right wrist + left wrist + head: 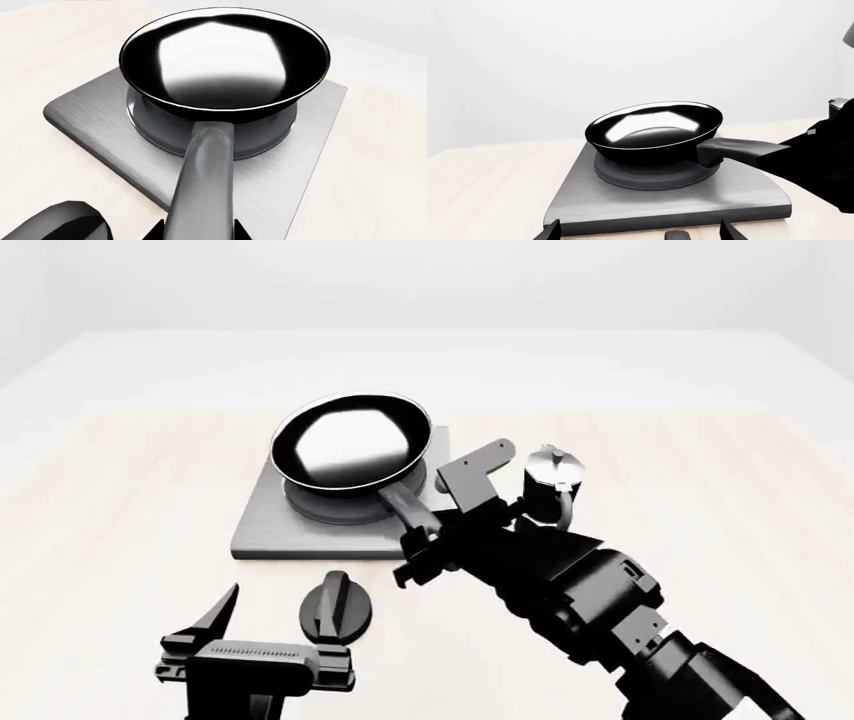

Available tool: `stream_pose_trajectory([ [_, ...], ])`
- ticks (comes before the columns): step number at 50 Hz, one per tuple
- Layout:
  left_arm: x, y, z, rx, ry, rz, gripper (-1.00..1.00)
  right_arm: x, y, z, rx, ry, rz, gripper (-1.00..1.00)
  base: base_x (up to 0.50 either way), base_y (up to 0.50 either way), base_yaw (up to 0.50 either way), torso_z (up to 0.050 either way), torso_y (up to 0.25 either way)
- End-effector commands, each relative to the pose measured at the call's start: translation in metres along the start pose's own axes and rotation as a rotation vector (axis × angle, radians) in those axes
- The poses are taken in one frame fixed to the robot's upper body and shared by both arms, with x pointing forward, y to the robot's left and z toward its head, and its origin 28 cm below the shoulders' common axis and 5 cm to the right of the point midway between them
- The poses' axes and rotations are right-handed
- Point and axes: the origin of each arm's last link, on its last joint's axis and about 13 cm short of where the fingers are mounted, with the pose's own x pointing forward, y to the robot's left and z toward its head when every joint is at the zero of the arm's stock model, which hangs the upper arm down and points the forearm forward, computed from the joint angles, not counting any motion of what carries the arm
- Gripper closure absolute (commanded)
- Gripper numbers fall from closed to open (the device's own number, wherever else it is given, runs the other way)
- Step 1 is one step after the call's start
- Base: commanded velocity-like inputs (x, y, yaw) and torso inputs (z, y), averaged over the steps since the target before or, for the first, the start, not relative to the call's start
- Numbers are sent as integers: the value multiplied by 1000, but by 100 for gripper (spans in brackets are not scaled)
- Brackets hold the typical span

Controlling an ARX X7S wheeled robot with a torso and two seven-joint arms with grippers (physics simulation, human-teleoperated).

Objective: Put the frying pan on the stove.

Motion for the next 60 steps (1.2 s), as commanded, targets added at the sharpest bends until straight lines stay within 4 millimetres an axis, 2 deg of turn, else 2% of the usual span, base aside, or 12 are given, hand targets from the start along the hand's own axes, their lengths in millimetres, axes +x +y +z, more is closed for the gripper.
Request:
stream_pose_trajectory([
  [1, 0, 0, -1, -1, 3, 0, -100, 3, -5, 12, -28, -55, -39, 100, 0, 0, 0, 0, 0],
  [10, 0, -1, -2, -1, 4, 0, -100, 4, -6, 11, -23, -48, -40, 100, 0, 0, 0, 0, 1],
  [11, 0, -1, -2, -1, 4, -1, -100, 4, -6, 11, -20, -47, -39, -100, 0, 0, 0, 0, 0],
  [26, 1, -2, 1, 3, -1, -7, -100, -5, -7, 19, -37, -71, -60, -100, 0, 0, 0, 0, 0],
  [33, 2, -1, -1, 2, 1, -4, -100, -26, -4, 28, -29, -188, -100, -100, 0, 0, 0, 0, 0],
  [42, 3, 1, 4, 4, -8, 7, -100, -43, -1, 20, -9, -297, -164, -100, 0, 0, 0, 0, 0],
  [60, 10, 1, 36, 38, -91, -8, -100, -85, 9, 4, 38, -480, -262, -100, 0, 0, 0, 0, 0],
])
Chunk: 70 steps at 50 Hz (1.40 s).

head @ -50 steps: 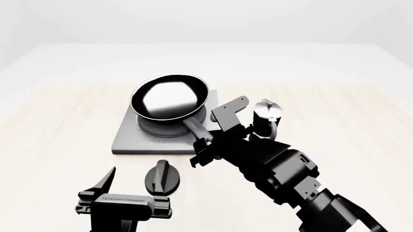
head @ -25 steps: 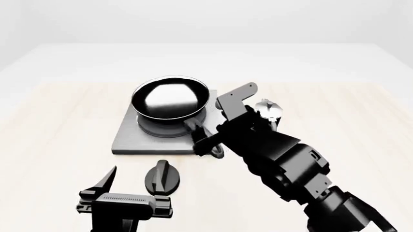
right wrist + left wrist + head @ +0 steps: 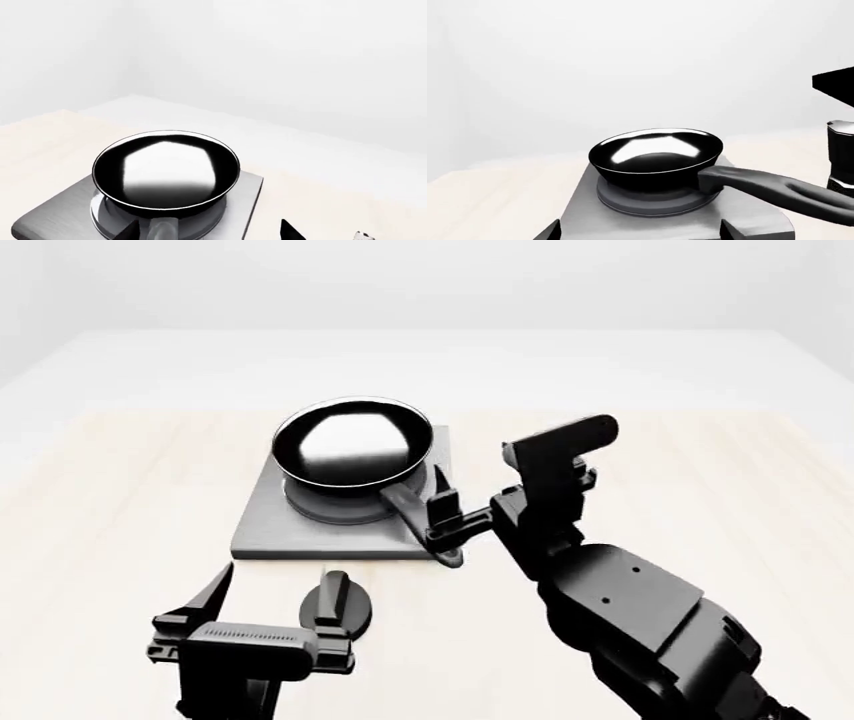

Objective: Put the frying pan on the stove.

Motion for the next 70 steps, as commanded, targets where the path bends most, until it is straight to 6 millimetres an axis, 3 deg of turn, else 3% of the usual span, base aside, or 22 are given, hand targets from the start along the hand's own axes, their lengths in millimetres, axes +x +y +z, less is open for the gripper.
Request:
stream_pose_trajectory([
  [1, 4, 1, 18, 20, -47, -10, -100, -28, 0, 3, 19, -100, -59, -100, 0, 0, 0, 0, 0],
  [26, -8, 1, 59, 33, -167, -28, -100, -75, 7, 8, -36, -201, -124, -100, 0, 0, 0, 0, 0],
  [50, -26, 1, 84, 44, -245, -35, -100, -117, 9, 22, -40, -307, -177, -100, 0, 0, 0, 0, 0],
  [70, -36, 2, 98, 51, -293, -30, -100, -141, 12, 40, -53, -388, -203, -100, 0, 0, 0, 0, 0],
])
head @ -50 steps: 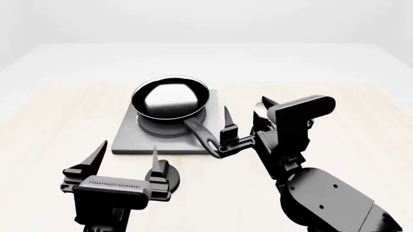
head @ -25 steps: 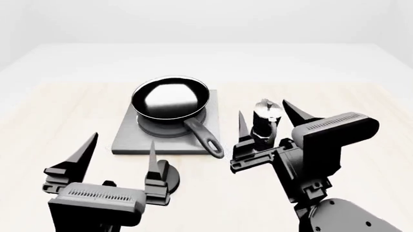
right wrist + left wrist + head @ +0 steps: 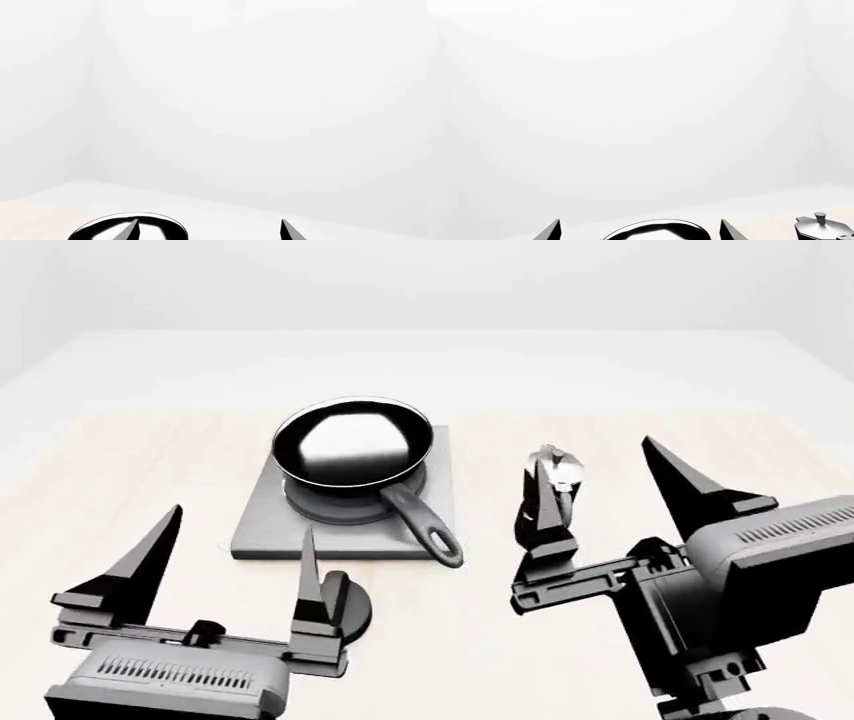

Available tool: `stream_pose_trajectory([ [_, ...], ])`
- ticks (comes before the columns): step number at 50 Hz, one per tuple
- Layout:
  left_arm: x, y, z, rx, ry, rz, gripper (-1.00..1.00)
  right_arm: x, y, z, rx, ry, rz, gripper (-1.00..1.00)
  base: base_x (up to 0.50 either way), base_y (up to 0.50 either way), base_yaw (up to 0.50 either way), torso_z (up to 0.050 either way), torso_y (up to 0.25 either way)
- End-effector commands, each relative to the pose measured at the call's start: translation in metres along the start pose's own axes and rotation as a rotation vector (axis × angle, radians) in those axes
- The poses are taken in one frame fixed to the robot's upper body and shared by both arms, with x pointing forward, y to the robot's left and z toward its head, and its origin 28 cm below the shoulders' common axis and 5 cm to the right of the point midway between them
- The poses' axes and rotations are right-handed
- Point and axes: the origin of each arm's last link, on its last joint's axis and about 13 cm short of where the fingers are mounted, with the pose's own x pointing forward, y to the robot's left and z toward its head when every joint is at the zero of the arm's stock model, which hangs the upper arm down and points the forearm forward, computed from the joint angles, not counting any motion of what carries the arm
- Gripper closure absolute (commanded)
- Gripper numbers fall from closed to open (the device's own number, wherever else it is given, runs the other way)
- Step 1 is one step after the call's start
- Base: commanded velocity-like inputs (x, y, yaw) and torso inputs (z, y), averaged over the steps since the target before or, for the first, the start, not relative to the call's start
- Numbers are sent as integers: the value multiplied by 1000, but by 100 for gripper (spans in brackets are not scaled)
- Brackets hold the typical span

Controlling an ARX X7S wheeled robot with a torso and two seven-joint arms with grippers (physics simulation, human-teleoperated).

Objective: Put the frying pan on the stove.

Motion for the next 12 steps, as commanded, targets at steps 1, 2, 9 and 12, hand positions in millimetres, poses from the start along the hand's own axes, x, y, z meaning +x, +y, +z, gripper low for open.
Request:
stream_pose_trajectory([
  [1, -5, 1, 11, 5, -33, 3, -100, -12, 0, 15, -11, -51, -12, -100, 0, 0, 0, 0, 0],
  [2, -5, 1, 12, 5, -36, 2, -100, -12, 0, 15, -13, -53, -14, -100, 0, 0, 0, 0, 0],
  [9, -8, 1, 17, 2, -52, 2, -100, -18, 0, 21, -9, -74, -26, -100, 0, 0, 0, 0, 0],
  [12, -10, 0, 18, 1, -57, 2, -100, -20, -1, 24, -5, -87, -35, -100, 0, 0, 0, 0, 0],
])
